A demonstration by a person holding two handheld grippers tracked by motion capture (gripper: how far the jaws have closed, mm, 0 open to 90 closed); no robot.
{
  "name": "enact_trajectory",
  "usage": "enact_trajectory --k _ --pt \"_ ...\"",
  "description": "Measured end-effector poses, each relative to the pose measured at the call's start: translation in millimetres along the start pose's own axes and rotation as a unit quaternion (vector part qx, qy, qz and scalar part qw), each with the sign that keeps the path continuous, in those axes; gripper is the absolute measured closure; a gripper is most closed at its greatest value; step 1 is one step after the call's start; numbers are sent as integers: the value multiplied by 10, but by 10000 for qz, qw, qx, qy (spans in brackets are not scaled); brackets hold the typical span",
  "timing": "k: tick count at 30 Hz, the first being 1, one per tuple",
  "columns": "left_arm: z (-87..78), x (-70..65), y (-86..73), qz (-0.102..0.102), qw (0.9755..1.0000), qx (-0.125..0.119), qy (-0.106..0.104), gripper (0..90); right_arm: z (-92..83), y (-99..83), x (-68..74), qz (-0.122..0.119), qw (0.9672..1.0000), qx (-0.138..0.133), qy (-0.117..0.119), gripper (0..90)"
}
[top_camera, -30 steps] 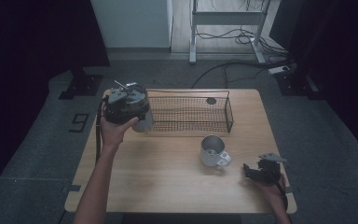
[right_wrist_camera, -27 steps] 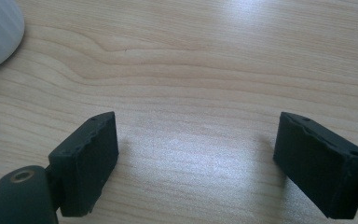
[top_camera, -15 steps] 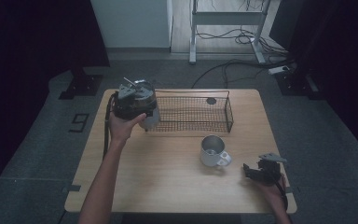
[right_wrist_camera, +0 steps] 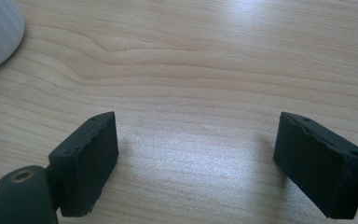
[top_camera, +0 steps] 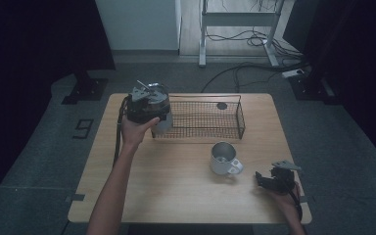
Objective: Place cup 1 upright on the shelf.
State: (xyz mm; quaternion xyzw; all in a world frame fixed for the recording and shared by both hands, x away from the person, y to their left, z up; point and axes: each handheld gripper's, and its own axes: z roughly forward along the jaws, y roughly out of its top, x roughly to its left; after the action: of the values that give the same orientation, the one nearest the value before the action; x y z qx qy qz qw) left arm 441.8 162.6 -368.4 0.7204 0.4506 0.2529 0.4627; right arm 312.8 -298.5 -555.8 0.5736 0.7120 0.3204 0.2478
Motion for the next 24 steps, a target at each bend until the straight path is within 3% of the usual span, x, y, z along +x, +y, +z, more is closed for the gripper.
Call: enact_trajectory --k 24 --pt "243 -45 72 20 10000 80 -39 42 0 0 0 -1 10000 1 0 134"
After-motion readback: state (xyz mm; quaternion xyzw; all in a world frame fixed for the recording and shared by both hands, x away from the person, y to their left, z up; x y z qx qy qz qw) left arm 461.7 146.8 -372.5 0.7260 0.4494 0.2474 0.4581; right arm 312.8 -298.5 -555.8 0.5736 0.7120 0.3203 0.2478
